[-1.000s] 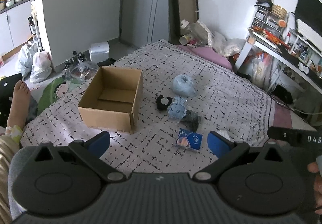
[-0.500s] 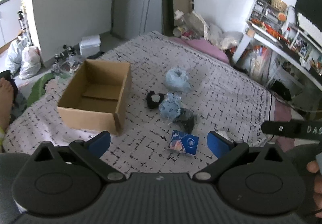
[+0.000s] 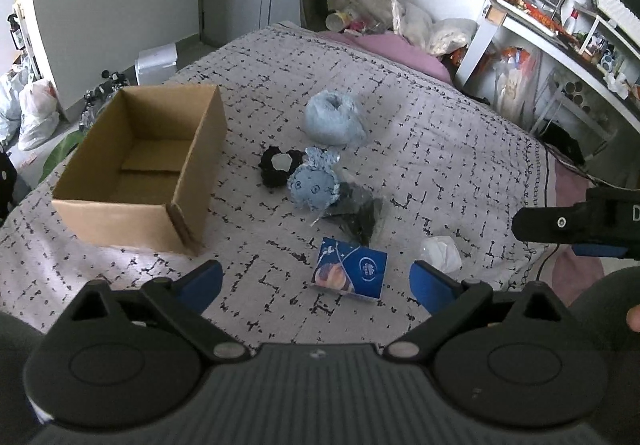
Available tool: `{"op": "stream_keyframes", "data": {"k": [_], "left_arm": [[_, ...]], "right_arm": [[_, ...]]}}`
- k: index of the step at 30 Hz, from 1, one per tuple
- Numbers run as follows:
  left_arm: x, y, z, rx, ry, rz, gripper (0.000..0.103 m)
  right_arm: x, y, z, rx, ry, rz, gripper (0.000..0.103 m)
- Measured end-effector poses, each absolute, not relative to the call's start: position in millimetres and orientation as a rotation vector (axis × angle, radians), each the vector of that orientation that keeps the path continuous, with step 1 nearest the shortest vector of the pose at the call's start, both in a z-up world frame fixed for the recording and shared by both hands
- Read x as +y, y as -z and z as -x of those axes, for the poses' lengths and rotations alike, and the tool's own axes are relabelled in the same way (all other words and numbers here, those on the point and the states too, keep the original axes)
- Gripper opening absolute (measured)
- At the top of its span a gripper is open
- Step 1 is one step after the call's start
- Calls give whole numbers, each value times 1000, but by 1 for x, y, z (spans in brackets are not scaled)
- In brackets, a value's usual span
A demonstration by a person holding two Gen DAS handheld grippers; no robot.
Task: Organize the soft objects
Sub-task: 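Move left gripper toward the blue tissue pack while right gripper approaches the white crumpled tissue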
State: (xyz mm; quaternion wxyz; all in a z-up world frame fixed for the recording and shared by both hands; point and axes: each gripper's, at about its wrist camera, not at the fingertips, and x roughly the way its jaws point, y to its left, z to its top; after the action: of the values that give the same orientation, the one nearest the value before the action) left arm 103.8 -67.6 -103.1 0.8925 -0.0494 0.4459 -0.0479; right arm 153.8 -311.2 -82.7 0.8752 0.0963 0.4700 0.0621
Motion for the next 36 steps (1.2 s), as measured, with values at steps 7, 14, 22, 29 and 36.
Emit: {"op": "stream_keyframes", "data": {"k": [7, 14, 22, 29, 36], "left_arm": [[-79, 123, -123, 970, 91, 109, 100], [-81, 147, -141, 1022, 73, 116, 100], [-84, 170, -158, 1060, 46, 90, 100], [-90, 189, -172, 1096, 60, 79, 100], [-102, 202, -184, 1124, 113, 72, 100]], "right_arm": [[-313, 97, -170, 1016, -127, -238, 103], [-318, 115, -186, 1062, -108, -291, 103], [-330, 134, -198, 1098, -83, -377, 103], [-326, 148, -210, 1135, -81, -395, 103], [-318, 165, -222, 1167, -32, -386, 103]]}}
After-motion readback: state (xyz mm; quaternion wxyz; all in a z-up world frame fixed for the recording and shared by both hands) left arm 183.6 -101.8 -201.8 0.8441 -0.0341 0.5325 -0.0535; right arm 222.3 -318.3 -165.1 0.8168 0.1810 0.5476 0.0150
